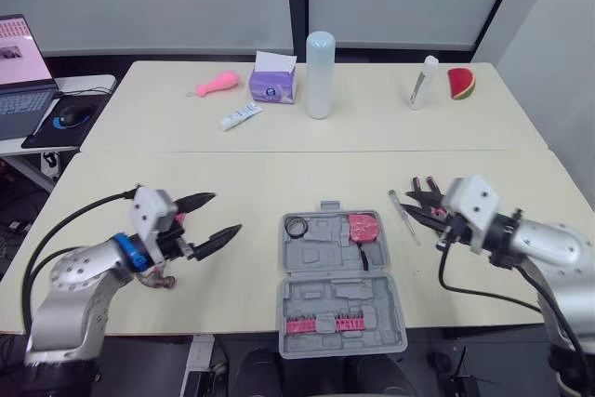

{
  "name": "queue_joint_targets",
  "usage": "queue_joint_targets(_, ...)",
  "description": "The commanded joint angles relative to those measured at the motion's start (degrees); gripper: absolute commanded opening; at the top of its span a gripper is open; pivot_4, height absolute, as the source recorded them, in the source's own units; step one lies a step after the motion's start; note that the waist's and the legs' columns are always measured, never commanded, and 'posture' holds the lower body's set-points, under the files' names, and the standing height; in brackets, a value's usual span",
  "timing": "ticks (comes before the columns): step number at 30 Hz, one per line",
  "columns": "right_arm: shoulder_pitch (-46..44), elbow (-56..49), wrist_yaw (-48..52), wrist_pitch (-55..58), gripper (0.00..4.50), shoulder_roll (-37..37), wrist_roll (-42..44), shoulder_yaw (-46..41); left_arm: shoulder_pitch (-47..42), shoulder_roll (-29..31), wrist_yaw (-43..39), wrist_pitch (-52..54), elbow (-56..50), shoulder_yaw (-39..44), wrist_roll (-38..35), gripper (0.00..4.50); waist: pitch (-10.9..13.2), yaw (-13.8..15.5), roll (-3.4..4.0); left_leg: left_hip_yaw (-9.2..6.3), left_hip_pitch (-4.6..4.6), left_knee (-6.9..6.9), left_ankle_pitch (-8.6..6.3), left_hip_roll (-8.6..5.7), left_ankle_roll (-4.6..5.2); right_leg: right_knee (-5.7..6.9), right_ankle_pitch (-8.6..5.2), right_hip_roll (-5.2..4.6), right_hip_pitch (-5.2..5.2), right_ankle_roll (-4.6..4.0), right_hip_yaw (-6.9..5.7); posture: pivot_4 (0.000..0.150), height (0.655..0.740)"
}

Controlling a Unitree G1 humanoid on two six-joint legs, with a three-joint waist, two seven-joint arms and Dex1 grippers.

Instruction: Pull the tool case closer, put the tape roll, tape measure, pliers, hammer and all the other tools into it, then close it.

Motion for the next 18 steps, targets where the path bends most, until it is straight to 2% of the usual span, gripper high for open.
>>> queue_joint_targets(1,7.0,-1.3,-7.6,-5.1,0.95,4.0,0.5,-9.2,3.8,-2.1,5.7,-0.8,0.7,6.4,-0.6,4.5,0.0,0.0,0.01,0.03,0.0,0.0,0.0,-0.02,-0.01,0.0,0.0,-0.01,0.0,0.0,0.03,0.15,0.7075)
queue_joint_targets(5,15.3,-0.1,-13.4,-9.1,0.95,10.3,2.6,-16.1,7.2,-4.7,11.9,-1.7,4.0,11.3,0.0,4.5,0.0,0.0,-0.01,0.01,0.07,-0.01,0.0,-0.04,-0.01,0.02,0.0,0.01,0.05,0.0,0.02,0.15,0.7075)
queue_joint_targets(11,22.4,2.2,-16.5,-12.8,2.18,13.7,4.5,-18.8,12.7,-7.5,15.8,-0.9,1.6,14.1,-1.1,4.5,-0.1,-0.1,-0.05,0.08,0.12,-0.05,-0.01,-0.04,-0.02,0.01,0.0,0.04,0.09,0.01,0.07,0.15,0.7075)
queue_joint_targets(18,23.4,4.3,-17.5,-14.5,3.81,12.3,6.1,-18.1,16.3,-8.7,17.7,-0.5,-0.2,14.9,-1.7,4.5,-0.1,0.2,-0.13,0.03,0.11,-0.07,-0.01,-0.07,-0.02,-0.02,0.0,0.05,0.1,0.01,0.04,0.15,0.7075)
